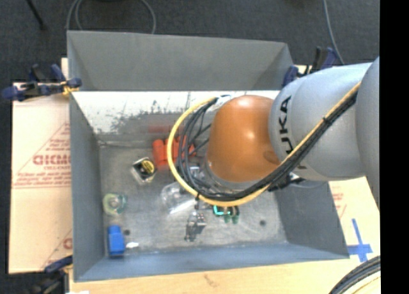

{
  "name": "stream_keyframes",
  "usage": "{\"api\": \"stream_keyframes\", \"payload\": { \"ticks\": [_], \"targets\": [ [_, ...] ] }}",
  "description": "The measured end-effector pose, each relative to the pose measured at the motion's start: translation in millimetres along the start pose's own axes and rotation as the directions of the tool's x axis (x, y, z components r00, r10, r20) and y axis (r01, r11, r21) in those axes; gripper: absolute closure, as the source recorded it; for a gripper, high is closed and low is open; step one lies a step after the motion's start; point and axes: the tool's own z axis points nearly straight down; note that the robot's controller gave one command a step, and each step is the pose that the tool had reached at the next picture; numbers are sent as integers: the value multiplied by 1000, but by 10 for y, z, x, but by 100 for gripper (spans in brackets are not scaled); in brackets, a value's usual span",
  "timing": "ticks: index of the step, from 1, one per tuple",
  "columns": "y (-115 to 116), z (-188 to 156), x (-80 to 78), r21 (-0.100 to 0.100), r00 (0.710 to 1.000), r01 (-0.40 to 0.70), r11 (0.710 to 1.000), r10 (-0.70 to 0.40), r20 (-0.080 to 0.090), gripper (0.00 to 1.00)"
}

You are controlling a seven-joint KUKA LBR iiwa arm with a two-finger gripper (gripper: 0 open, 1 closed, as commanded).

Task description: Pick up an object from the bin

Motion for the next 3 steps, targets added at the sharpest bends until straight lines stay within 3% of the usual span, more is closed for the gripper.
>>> {"api": "stream_keyframes", "payload": {
  "ticks": [1,2,3],
  "targets": [
    [-257,436,-409,-4,998,-70,998,70,10,0],
    [-317,676,-799,-5,999,13,1000,-13,50,0],
    [-328,705,-751,-4,999,7,1000,-7,35,100]
  ]
}}
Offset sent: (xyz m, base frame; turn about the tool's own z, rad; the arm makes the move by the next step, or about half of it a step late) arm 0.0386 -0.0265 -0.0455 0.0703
